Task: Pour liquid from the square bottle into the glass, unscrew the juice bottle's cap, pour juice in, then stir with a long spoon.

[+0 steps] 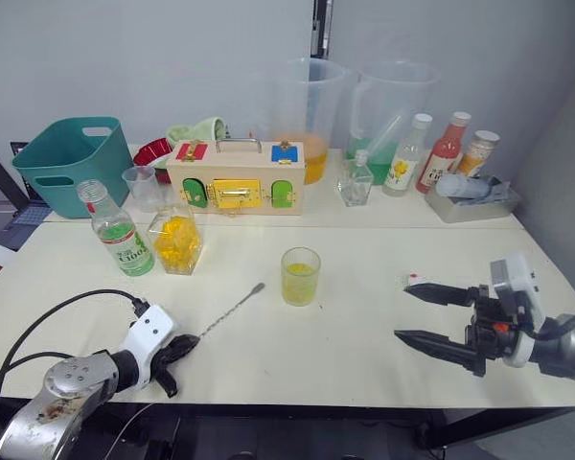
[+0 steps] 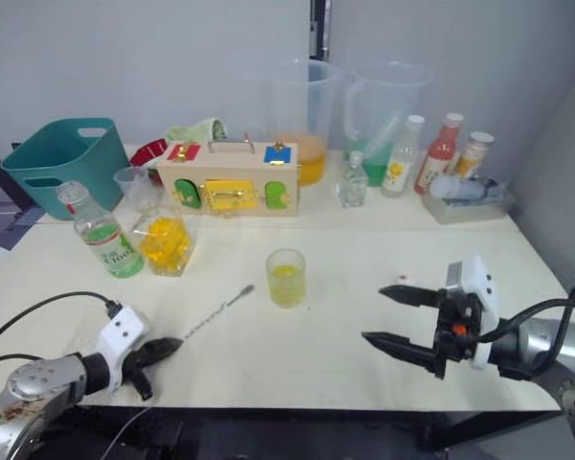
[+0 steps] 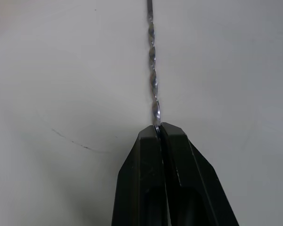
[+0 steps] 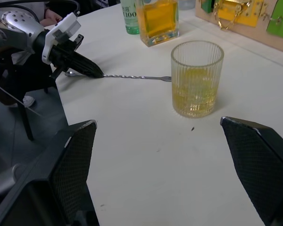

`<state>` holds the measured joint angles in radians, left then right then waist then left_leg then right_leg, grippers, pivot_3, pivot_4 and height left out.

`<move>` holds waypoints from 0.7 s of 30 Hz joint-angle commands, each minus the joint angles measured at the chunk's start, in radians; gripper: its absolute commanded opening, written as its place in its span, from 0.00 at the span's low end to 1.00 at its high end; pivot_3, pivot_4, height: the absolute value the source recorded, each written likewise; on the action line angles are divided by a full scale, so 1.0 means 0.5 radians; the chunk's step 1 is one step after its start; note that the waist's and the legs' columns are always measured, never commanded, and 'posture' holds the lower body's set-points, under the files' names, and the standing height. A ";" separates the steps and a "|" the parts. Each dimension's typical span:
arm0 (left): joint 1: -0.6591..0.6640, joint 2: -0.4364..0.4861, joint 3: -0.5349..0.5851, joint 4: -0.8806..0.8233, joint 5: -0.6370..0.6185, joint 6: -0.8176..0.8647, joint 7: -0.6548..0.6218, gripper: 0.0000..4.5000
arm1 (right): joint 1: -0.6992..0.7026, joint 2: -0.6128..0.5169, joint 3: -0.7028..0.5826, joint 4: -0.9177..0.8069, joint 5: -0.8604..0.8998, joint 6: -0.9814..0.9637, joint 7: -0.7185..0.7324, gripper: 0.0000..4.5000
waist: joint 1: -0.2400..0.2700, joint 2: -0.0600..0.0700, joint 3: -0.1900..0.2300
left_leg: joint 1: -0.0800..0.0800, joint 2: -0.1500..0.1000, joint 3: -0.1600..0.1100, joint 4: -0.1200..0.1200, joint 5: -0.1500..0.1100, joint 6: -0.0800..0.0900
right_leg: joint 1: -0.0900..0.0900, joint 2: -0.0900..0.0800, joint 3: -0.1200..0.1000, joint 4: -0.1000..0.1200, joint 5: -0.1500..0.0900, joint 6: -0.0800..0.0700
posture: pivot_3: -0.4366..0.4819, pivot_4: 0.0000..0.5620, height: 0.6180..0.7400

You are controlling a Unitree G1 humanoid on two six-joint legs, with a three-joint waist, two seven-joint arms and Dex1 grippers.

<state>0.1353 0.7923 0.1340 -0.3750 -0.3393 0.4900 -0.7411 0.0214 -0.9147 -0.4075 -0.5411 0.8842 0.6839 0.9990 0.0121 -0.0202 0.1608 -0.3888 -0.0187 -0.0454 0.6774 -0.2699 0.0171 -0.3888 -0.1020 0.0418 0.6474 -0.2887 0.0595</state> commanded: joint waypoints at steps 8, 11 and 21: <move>0.005 0.148 -0.031 0.080 0.012 0.016 -0.233 0.50 | 0.024 -0.012 -0.039 -0.037 0.010 -0.047 0.039 1.00 | -0.005 0.000 0.000 | 0.001 0.001 0.001 0.000 0.000 0.000 | 0.000 0.002 0.000 0.000 0.000 0.000 | 0.48 0.27 1.00; -0.120 0.169 -0.039 0.070 -0.016 0.175 -0.210 0.50 | -0.004 -0.004 -0.021 -0.034 0.011 -0.054 0.029 1.00 | -0.005 0.000 0.000 | 0.001 0.002 0.000 0.000 0.000 0.000 | 0.000 0.003 0.000 0.001 0.000 0.000 | 0.48 0.27 1.00; -0.314 0.251 -0.301 0.085 0.121 0.471 -0.173 0.50 | -0.036 0.023 0.011 -0.058 -0.004 -0.062 -0.016 1.00 | -0.002 0.003 -0.002 | 0.002 0.001 0.000 0.001 0.000 0.000 | 0.001 0.003 0.000 0.003 0.000 0.000 | 0.48 0.27 1.00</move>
<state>-0.0421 0.9083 0.0247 -0.3581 -0.3104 0.6791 -0.8339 0.0118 -0.9036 -0.3949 -0.5426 0.8809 0.6775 0.9943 0.0112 -0.0188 0.1599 -0.3876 -0.0183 -0.0453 0.6780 -0.2698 0.0172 -0.3879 -0.1005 0.0421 0.6485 -0.2887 0.0596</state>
